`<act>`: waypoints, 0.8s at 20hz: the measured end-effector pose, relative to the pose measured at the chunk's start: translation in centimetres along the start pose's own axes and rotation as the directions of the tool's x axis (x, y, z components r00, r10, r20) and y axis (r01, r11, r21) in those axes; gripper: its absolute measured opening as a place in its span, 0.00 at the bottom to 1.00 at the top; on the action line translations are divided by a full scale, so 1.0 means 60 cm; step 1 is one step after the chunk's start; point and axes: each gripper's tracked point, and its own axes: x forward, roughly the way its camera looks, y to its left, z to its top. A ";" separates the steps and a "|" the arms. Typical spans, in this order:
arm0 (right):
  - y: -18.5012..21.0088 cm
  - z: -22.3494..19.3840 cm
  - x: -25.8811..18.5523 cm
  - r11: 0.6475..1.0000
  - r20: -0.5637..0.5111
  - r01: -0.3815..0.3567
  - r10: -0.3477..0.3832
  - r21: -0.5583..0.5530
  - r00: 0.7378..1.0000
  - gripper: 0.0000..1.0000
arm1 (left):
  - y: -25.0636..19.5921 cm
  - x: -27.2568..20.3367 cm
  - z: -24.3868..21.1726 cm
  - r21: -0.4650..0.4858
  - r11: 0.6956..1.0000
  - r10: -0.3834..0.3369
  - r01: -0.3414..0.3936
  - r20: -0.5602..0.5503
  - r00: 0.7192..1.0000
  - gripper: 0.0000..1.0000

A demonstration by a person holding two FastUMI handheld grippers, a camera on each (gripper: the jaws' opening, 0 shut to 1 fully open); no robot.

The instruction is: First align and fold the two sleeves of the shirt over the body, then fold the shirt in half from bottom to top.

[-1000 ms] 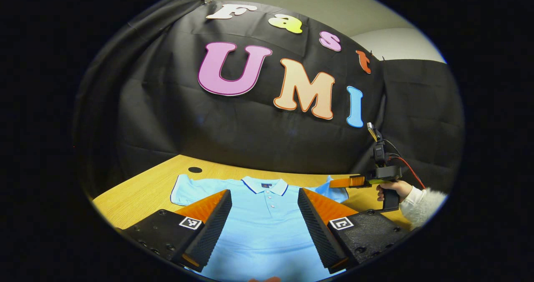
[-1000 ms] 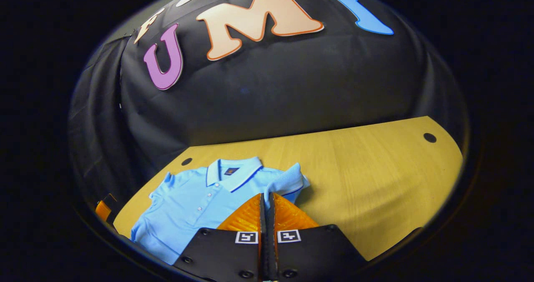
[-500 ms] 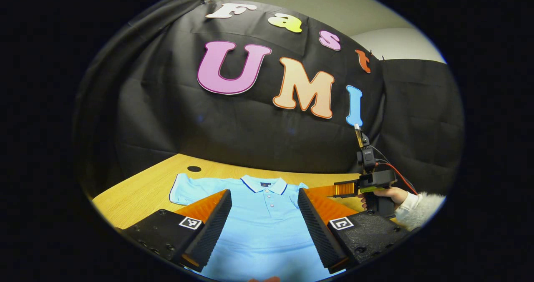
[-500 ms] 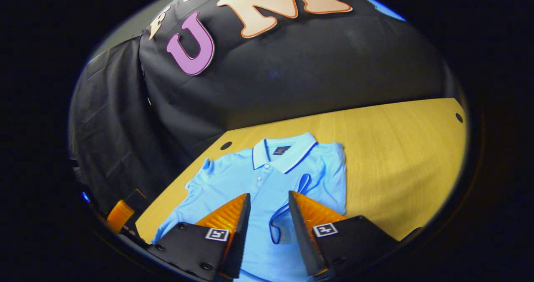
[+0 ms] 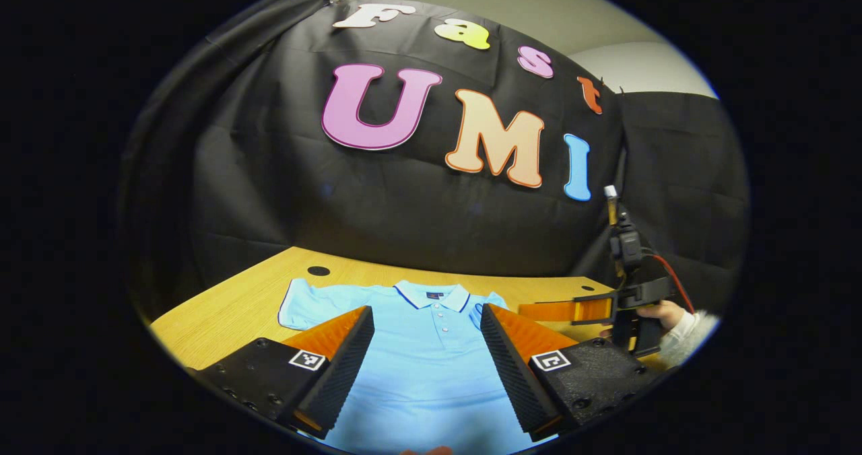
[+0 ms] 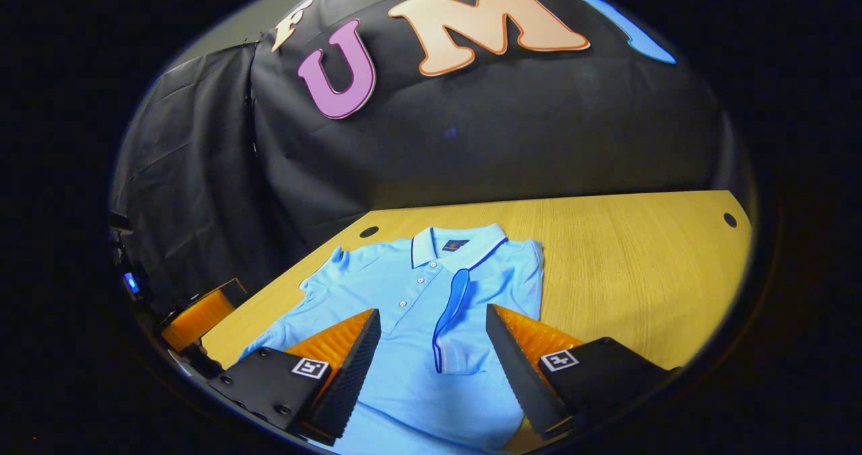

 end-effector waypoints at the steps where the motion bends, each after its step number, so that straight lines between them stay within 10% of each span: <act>1: -0.001 0.000 -0.021 1.000 0.021 0.005 -0.005 -0.016 1.000 0.98 | 0.007 0.002 -0.008 0.003 1.000 0.014 -0.014 -0.013 1.000 0.94; 16: -0.001 -0.027 -0.221 0.998 0.181 0.013 -0.001 -0.065 0.984 0.98 | 0.184 0.077 -0.018 -0.008 0.974 0.219 -0.224 -0.181 0.959 0.95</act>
